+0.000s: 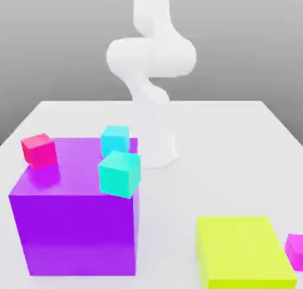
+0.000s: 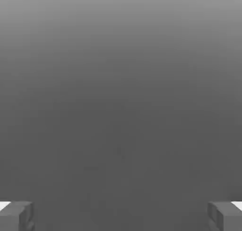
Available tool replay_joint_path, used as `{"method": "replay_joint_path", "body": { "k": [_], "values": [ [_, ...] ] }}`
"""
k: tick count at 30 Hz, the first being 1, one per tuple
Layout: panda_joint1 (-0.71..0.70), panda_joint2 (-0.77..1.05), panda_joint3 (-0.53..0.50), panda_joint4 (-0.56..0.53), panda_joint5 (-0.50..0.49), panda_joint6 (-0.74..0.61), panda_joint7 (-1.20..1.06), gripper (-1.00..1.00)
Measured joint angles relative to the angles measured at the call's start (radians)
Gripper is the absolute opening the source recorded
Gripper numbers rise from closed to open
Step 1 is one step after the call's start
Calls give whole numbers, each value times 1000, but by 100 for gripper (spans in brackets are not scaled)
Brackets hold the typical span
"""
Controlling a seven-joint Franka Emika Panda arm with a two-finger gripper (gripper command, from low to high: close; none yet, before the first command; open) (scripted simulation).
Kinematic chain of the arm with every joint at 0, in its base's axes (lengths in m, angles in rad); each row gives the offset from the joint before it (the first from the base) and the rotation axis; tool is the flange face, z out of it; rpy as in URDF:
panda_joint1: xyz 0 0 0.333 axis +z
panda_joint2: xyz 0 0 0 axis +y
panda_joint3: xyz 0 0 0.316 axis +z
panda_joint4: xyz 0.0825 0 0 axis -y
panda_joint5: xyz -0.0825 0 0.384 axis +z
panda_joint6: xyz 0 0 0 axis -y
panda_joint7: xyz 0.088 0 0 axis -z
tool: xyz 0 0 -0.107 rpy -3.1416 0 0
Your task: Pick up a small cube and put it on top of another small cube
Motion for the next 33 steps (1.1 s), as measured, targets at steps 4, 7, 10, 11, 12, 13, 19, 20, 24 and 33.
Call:
{"method": "replay_joint_path", "body": {
  "k": [4, 7, 10, 11, 12, 13, 19, 20, 24, 33],
  "values": [
    [73, 151, 9, 2, 9, 44, -109, 0],
    [122, 260, 20, 3, 14, 77, -188, 0],
    [167, 369, 35, 4, 19, 109, -265, 0],
    [180, 405, 42, 4, 20, 119, -291, 0],
    [194, 441, 49, 5, 21, 130, -316, 0],
    [209, 477, 54, 5, 20, 141, -339, 0],
    [297, 695, 105, 7, 0, 205, -474, 0],
    [316, 731, 111, 8, -7, 216, -494, 0],
    [353, 878, 135, 9, -46, 258, -565, 0],
    [439, 1207, 129, 42, -166, 420, -604, -100]
  ]
}}
